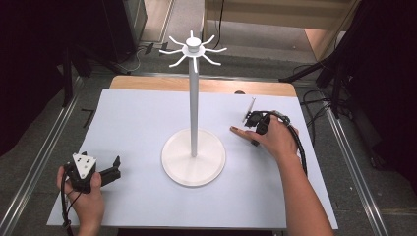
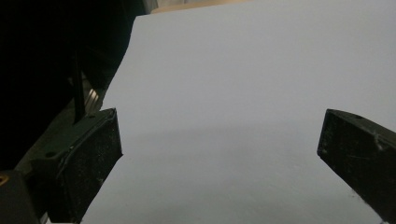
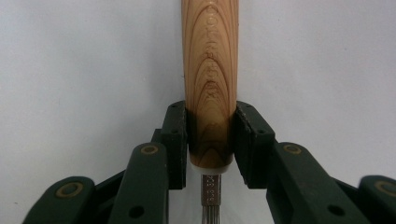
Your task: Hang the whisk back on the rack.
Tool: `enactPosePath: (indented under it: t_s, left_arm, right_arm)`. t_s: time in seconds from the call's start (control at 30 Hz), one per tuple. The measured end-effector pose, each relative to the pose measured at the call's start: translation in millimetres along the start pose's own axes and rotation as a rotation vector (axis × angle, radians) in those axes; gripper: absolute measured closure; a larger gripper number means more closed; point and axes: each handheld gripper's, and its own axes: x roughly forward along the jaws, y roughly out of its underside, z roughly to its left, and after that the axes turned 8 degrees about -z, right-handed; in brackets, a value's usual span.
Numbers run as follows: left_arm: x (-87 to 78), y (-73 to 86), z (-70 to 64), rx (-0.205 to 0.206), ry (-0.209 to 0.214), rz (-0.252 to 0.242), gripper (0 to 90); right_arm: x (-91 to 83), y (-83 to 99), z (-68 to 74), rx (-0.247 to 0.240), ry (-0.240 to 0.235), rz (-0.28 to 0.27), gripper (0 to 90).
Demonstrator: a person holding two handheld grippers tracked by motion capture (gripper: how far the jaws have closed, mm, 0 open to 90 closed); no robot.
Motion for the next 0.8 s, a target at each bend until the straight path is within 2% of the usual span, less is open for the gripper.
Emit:
enactPosePath:
  t_s: [0.1, 0.33, 0.47, 0.53, 0.67, 0.8]
  left_arm:
    - [0.1, 0.0, 0.1, 0.000, 0.001, 0.000, 0.3]
    - [0.4, -0.1, 0.2, 0.000, 0.001, 0.004, 0.3]
    - [0.5, 0.0, 1.1, -0.013, 0.000, -0.001, 0.3]
    - [0.3, 0.0, 1.6, -0.016, 0.002, 0.000, 0.3]
    - [0.2, 0.0, 1.6, -0.017, 0.003, -0.002, 0.3]
    - [0.1, -0.1, 1.5, -0.017, 0.001, -0.004, 0.3]
  right_arm:
    - [0.5, -0.6, 1.4, 0.001, 0.007, 0.003, 69.0]
    - [1.8, -8.3, 4.9, -0.030, 0.031, 0.058, 69.4]
    - [2.5, -14.2, 8.5, 0.008, 0.063, 0.098, 70.2]
    - [2.5, -15.4, 10.4, 0.009, 0.075, 0.108, 70.3]
    - [1.5, -13.6, 10.9, 0.006, 0.078, 0.097, 70.5]
    - [-1.0, -12.6, 12.6, -0.031, 0.101, 0.094, 70.7]
